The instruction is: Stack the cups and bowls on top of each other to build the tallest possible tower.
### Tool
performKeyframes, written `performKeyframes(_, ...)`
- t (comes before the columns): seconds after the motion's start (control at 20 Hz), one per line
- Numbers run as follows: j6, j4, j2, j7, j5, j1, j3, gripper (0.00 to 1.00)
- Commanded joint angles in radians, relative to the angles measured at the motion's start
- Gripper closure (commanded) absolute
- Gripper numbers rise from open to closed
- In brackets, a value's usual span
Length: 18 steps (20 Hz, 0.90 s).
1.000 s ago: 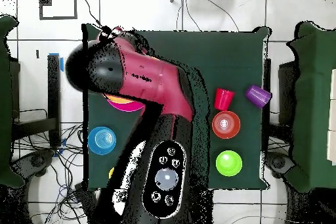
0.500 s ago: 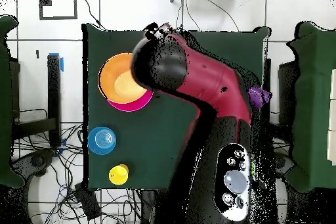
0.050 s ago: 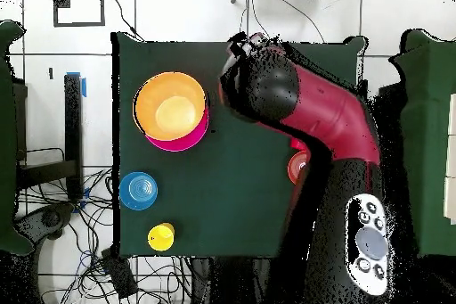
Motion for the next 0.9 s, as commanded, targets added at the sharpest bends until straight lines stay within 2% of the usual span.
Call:
performKeyframes(0.05,0.111,0.106,0.06,-0.358,-0.147,-0.089,0.234,0.0)
performKeyframes(0.65,-0.019,0.151,0.1,-0.237,-0.281,-0.128,0.287,0.0)
performKeyframes(0.8,-0.038,0.152,0.116,-0.227,-0.305,-0.14,0.3,0.0)
performKeyframes(0.9,-0.016,0.155,0.123,-0.218,-0.311,-0.144,0.307,0.0)
